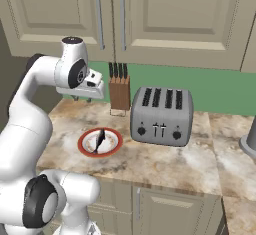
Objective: Place the fish on the counter behind the older fish on the same shelf of the fridge to maintain FIFO order. Close the fridge door when finished.
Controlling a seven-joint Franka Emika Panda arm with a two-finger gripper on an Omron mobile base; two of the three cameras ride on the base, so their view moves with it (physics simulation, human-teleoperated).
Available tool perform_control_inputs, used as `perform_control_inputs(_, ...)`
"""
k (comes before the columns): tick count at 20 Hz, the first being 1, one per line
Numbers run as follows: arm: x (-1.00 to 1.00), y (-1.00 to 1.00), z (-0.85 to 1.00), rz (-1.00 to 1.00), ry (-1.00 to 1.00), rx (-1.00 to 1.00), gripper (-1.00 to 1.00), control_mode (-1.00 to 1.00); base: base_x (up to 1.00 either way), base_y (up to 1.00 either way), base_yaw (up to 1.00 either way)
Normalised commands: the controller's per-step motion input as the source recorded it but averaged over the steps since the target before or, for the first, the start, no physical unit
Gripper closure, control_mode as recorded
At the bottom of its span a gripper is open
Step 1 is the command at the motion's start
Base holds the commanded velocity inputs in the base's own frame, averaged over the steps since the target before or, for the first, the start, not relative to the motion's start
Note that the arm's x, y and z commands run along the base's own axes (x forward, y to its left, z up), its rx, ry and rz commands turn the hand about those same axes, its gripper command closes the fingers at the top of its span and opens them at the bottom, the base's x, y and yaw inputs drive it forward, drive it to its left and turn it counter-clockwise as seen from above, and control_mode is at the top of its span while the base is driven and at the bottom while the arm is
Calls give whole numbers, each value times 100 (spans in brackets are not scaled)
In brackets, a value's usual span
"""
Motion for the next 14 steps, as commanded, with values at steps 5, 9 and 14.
perform_control_inputs(5,-11,0,-15,0,0,0,-100,-100,0,0,0)
perform_control_inputs(9,-6,17,-91,0,0,-4,-100,-100,0,0,0)
perform_control_inputs(14,20,-25,-100,-2,10,1,-100,-100,0,0,0)
